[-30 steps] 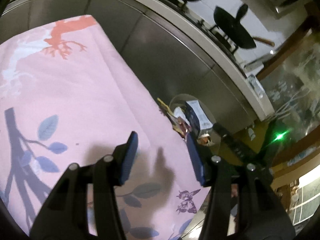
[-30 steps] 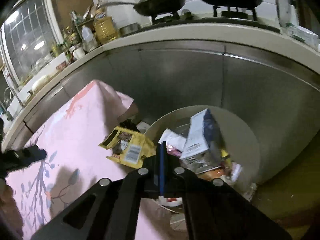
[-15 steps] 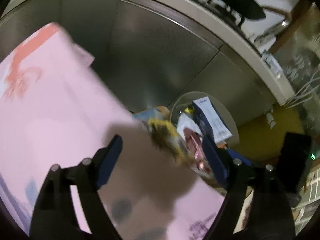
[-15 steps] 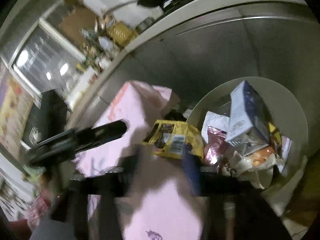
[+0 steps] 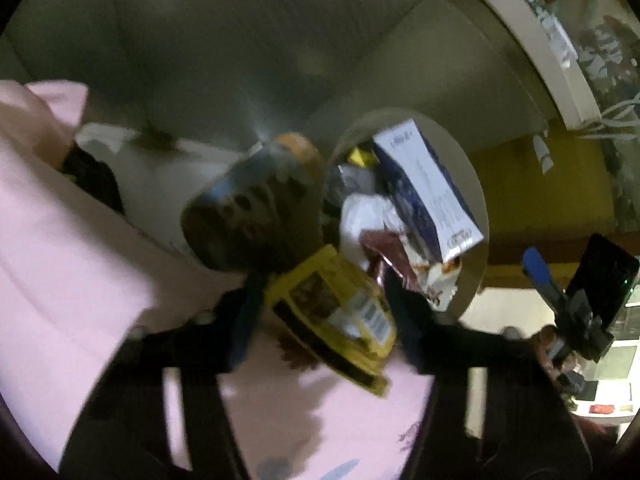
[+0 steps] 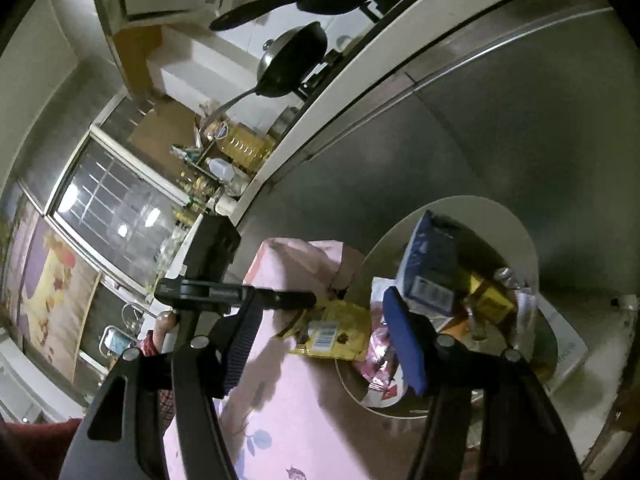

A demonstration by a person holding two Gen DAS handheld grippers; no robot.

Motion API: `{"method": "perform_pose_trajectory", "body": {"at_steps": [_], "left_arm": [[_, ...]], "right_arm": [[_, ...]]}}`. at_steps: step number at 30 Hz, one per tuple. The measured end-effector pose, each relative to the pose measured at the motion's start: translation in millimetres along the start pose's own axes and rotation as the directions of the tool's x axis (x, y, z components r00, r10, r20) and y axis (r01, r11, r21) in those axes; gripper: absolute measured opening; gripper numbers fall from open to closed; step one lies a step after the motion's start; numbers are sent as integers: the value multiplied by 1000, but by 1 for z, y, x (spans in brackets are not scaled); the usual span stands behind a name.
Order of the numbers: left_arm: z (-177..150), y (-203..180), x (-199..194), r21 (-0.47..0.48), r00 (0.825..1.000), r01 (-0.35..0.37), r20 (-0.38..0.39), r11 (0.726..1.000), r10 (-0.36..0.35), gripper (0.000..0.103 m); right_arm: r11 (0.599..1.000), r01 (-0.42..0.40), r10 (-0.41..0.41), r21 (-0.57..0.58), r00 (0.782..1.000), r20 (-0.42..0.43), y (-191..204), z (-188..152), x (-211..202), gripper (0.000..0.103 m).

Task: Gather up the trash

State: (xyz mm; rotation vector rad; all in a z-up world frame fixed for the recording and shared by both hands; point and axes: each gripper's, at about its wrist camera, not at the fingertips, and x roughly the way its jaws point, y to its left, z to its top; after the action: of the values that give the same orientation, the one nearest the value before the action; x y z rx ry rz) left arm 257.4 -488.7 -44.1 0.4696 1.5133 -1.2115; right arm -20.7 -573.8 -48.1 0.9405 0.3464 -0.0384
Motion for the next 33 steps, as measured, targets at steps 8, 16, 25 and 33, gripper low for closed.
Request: {"method": "perform_pose_trajectory", "body": {"at_steps": [8, 16, 25, 33], "left_arm": [[-7, -60, 17, 105, 1000, 21, -14, 994, -20, 5], [2, -84, 67, 123, 985, -171, 19, 978, 170, 5], [8, -70, 25, 5, 975, -157, 160, 988, 155, 28], [0, -69, -17, -56, 955, -85, 281, 995, 97, 34]], "right_arm": [[1000, 5, -5, 25, 1000, 5, -15, 0, -6, 60], [1000, 25, -24, 11, 998, -60, -14, -13, 8, 60], [998, 57, -59, -30, 996, -66, -8, -20, 10, 65], [986, 122, -125, -115, 992, -18, 12, -31, 1, 65]]}}
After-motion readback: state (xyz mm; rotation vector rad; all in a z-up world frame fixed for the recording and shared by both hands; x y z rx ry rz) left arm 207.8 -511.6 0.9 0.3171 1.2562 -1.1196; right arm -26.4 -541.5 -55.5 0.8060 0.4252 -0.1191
